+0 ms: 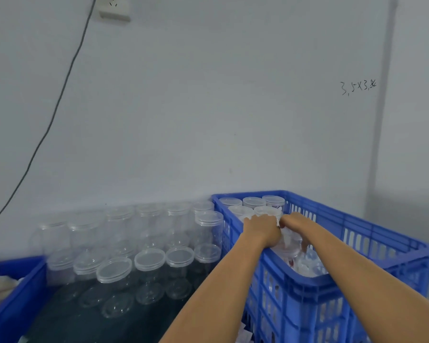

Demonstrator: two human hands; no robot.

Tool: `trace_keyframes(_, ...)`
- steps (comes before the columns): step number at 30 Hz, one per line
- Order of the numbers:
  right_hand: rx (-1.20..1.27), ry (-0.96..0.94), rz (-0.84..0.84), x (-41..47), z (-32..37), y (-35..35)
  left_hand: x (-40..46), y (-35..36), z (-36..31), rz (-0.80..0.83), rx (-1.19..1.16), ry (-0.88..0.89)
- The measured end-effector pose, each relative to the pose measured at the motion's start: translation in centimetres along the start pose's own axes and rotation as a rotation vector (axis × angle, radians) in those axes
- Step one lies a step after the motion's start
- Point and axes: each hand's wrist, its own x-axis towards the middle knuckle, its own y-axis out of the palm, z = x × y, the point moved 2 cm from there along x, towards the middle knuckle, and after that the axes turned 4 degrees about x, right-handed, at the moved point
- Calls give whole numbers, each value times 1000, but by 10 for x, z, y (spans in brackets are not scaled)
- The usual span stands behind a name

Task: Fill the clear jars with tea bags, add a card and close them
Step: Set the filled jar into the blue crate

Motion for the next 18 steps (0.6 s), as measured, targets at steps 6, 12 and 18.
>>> trace_keyframes(6, -24, -46, -143, -11, 39, 6, -39, -9, 52, -443, -296, -50)
trace_keyframes(12, 54, -299, -251, -42, 114, 35, -68, 1, 141, -537, -479, -324)
trace_keyframes(18, 350, -522, -218, -64, 166, 98, -99, 30, 223, -470, -529, -521)
